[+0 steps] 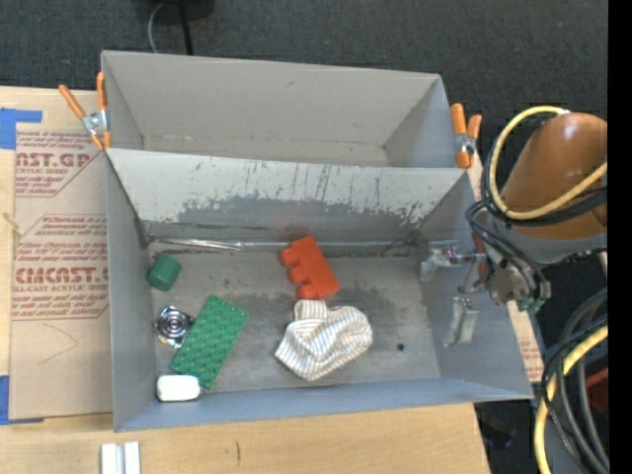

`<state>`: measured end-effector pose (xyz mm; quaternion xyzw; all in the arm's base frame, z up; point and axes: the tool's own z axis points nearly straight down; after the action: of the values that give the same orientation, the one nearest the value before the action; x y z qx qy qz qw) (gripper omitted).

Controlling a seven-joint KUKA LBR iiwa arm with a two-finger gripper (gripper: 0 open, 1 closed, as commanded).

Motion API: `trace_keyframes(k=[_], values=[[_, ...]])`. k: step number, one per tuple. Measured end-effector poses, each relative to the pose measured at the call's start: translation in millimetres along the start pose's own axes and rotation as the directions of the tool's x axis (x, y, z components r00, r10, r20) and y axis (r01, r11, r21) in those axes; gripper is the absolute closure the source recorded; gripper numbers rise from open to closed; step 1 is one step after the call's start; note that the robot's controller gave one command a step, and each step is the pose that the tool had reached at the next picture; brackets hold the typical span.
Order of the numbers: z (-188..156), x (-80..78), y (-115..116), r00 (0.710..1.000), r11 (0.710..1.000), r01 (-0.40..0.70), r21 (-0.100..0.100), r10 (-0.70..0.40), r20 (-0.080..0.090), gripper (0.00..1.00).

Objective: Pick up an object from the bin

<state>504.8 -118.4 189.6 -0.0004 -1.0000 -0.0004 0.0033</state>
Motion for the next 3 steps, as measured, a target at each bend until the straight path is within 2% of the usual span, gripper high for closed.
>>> trace_keyframes(k=[1,3], values=[[-4.3,-1.8,0.4,1.0,1.0,0.001,0.001,-0.001,0.008,0.0],[-11.4,3.8,-6.8,0.999,0.999,0.036,-0.001,-0.036,0.002,0.0]])
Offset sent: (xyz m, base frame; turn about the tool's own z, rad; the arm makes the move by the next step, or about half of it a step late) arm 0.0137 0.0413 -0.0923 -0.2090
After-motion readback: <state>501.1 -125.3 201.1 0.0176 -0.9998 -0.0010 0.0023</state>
